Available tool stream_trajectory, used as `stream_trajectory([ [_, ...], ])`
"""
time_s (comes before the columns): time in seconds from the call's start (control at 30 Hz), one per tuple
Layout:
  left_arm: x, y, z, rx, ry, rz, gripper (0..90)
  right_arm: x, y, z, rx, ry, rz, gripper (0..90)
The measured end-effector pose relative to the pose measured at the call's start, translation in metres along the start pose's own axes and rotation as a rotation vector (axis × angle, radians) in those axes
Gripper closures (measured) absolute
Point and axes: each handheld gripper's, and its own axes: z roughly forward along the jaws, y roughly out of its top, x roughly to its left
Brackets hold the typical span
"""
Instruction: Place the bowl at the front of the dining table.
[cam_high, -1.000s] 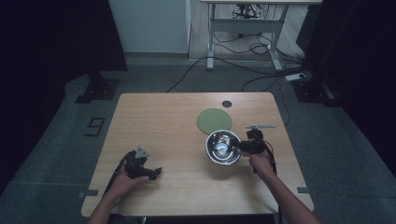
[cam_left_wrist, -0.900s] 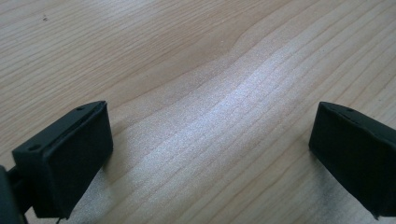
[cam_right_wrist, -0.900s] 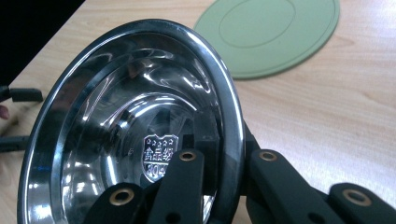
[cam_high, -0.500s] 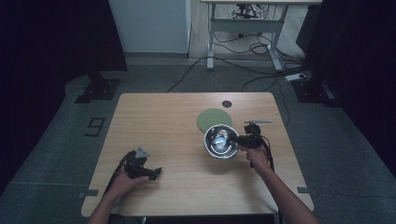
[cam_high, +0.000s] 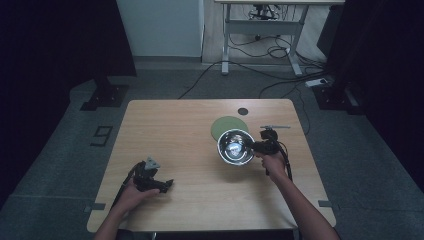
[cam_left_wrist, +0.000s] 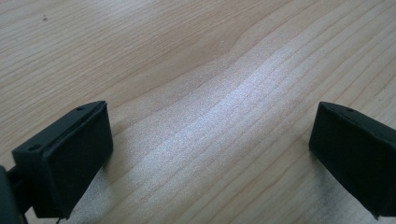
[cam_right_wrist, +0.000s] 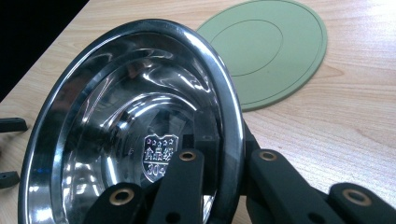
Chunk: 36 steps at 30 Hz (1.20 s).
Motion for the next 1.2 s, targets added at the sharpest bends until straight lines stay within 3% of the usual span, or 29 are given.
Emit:
stream_trajectory([
  [0.8, 0.0, 0.0, 0.0, 0.0, 0.0, 0.0, 0.0, -0.016, 0.002, 0.011, -0.006, -0.03, 0.041, 86.7],
  [1.2, 0.0, 0.0, 0.0, 0.0, 0.0, 0.0, 0.0, -0.018, 0.014, 0.016, 0.007, -0.043, 0.036, 86.7],
])
